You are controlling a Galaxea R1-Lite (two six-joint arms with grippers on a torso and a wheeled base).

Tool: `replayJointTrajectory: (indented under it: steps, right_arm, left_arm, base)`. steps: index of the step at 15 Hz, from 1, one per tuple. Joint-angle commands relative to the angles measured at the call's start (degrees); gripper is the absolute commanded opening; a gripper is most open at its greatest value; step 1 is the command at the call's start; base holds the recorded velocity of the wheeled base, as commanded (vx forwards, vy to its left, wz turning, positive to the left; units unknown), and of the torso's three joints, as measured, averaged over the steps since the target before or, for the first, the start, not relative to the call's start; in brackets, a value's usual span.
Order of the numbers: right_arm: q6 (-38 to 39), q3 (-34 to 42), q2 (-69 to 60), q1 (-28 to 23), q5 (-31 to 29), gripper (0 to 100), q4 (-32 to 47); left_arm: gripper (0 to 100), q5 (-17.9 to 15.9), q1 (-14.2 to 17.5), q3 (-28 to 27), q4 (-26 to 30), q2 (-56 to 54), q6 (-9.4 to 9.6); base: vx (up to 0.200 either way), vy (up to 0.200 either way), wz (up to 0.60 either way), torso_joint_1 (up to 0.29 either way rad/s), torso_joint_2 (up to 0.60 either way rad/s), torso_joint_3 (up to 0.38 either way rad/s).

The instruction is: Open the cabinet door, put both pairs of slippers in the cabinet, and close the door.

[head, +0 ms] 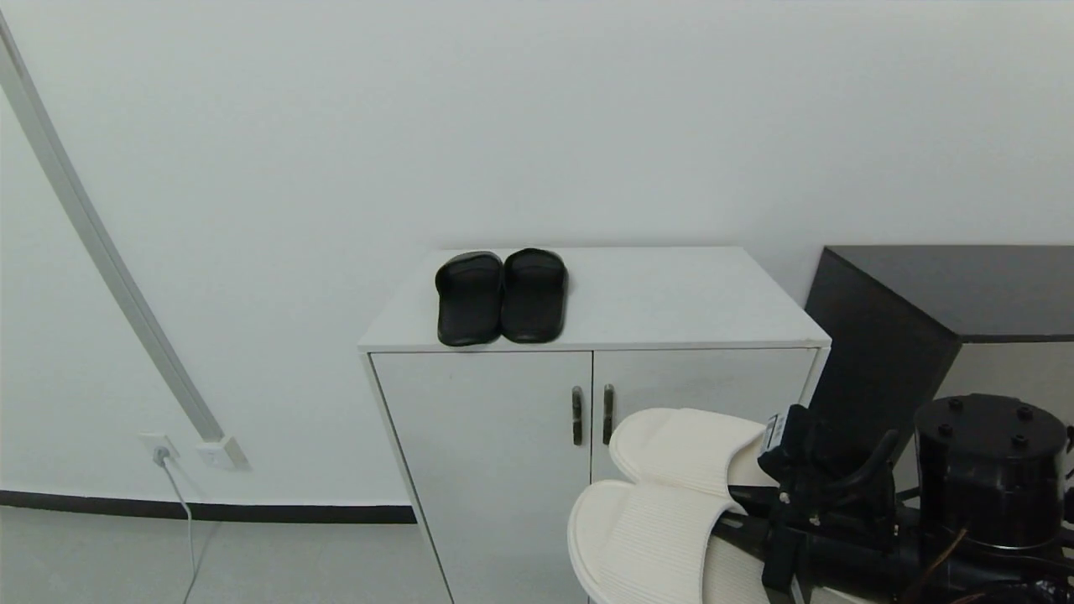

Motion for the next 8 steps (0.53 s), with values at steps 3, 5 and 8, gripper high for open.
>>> replayJointTrajectory:
  steps: [3,5,8]
  right_arm:
    - [-0.04,0.38,-0.32,0.16,0.06,0,-1.43]
    - [-0.04,0.47,-0.32,0.16,0.15,0,-1.86]
    - [-0.21,0.47,0.29,0.51,2.26,0,-1.78]
  left_arm:
    - [100,-0.01,-0.01,0.02,0.0,0.07,-0.02]
    - [100,-0.01,-0.01,0.02,0.0,0.07,-0.02]
    - [100,-0.01,-0.01,0.02,0.0,0.07,-0.02]
  base:
    - [0.0,0.0,0.0,-0.198,0.52,0.318]
    - [0.0,0.0,0.0,-0.183,0.51,0.32]
    - [0.0,0.0,0.0,-0.17,0.49,0.318]
